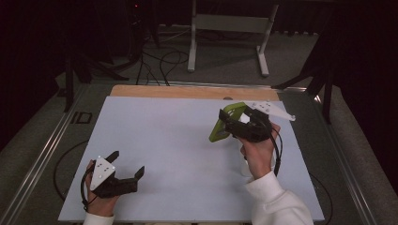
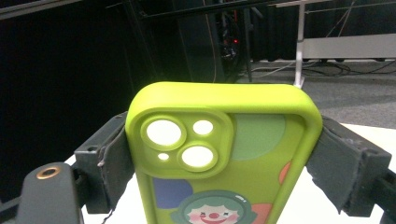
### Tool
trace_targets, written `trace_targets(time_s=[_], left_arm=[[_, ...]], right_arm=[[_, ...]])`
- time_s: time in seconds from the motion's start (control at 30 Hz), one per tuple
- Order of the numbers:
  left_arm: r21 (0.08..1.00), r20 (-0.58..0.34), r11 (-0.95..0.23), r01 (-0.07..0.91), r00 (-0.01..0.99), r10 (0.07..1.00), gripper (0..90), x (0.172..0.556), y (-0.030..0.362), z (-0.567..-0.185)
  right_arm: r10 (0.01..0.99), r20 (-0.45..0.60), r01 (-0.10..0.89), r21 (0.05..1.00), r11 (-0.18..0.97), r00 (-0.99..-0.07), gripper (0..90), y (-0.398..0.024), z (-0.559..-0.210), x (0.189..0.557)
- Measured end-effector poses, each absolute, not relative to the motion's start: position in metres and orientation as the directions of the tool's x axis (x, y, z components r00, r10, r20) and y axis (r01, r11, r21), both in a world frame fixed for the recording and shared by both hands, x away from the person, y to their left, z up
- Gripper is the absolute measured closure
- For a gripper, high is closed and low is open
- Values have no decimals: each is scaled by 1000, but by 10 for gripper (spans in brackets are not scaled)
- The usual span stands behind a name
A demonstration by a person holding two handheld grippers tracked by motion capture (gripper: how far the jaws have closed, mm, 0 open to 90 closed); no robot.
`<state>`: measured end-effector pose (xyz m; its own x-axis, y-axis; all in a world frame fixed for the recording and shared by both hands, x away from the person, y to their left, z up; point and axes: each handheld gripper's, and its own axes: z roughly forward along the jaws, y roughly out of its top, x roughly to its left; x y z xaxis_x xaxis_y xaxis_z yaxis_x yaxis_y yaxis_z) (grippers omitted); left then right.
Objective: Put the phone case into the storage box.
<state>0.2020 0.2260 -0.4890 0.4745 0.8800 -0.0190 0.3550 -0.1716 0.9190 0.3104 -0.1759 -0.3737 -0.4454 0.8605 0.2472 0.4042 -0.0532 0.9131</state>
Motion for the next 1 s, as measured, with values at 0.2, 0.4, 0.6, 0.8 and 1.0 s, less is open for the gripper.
trace_targets(time_s=[0.2, 0.4, 0.6, 0.8, 1.0], left_arm=[[920, -17, -171, 354, 471, 882, 2, 202, 226, -489], [920, -17, -170, 353, 468, 884, 2, 202, 225, -488], [920, -16, -169, 353, 467, 884, 2, 202, 225, -488], [920, -15, -170, 353, 465, 885, 2, 201, 225, -488], [920, -14, -171, 352, 466, 884, 2, 202, 225, -488]], right_arm=[[868, 242, 402, 914, -54, -434, 154, -178, -373, 313], [878, 237, 401, 914, -57, -416, 154, -182, -373, 318], [886, 233, 402, 914, -58, -402, 154, -184, -372, 321], [892, 226, 398, 916, -58, -390, 154, -187, -371, 324], [903, 210, 394, 918, -50, -376, 155, -191, -370, 327]])
